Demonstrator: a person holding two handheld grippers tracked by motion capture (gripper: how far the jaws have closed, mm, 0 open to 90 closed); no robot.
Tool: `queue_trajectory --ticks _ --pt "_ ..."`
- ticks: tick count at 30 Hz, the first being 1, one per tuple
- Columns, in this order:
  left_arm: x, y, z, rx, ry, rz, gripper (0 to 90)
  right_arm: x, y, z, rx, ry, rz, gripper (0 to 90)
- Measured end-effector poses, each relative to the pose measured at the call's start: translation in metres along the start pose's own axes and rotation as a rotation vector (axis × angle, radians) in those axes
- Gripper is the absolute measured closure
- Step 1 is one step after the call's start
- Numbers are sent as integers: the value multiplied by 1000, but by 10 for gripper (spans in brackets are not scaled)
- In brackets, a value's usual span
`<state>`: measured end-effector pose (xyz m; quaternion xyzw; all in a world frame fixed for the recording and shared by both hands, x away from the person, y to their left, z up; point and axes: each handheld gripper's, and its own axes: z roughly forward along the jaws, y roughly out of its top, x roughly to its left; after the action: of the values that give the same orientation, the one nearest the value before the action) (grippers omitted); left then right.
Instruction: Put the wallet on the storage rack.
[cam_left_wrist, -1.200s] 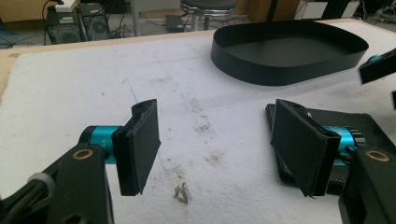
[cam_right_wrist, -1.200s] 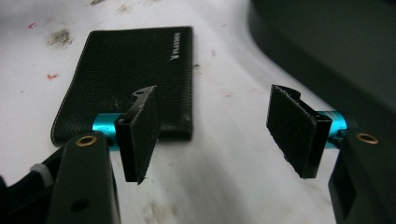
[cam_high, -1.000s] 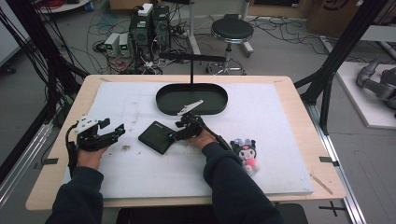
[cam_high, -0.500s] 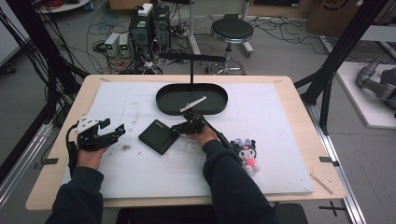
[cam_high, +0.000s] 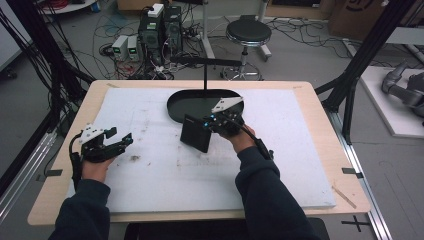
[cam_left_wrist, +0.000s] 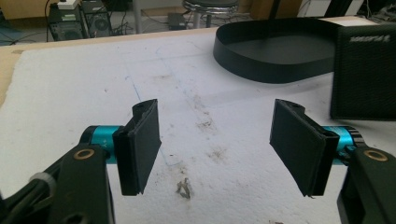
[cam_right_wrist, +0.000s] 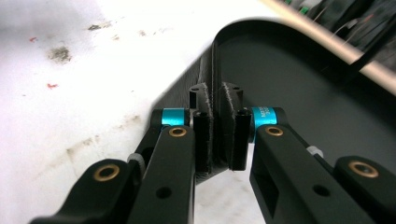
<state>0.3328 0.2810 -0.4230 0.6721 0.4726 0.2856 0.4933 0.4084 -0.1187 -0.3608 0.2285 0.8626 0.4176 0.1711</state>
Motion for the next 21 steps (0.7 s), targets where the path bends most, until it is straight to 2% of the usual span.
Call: queue_trajectory --ticks 1,4,5,6,7,8,10,11,12,17,19,20,21 --pt "0 0 0 0 0 1 331 4 1 -6 -6 -24 -34 850" --pt "0 0 1 0 0 1 332 14 -1 -14 1 -40 -120 850" --pt "0 0 1 -1 0 0 332 17 -2 -15 3 -31 -132 850" --pt "0 0 0 1 0 2 333 21 -7 -20 1 26 -157 850" --pt "0 0 0 1 0 2 333 21 -8 -21 0 51 -160 849" --pt "0 0 0 0 0 0 333 21 -8 -21 0 51 -160 849" --pt "0 0 1 -1 0 0 334 22 -16 -24 13 123 -146 849" --pt "-1 0 1 -1 1 -1 334 22 -16 -24 13 123 -146 849" --pt "-1 0 1 -1 0 1 334 22 -21 -25 10 160 -119 849" --pt "-2 0 1 2 -3 2 333 23 -24 -24 -12 196 -100 829" --pt "-2 0 1 2 -2 1 334 24 -23 -23 -9 195 -95 749" --pt "-2 0 1 3 -2 1 334 23 -24 -19 11 207 -66 703" --pt "-1 0 1 4 -2 -1 334 23 -24 -19 11 207 -66 703"
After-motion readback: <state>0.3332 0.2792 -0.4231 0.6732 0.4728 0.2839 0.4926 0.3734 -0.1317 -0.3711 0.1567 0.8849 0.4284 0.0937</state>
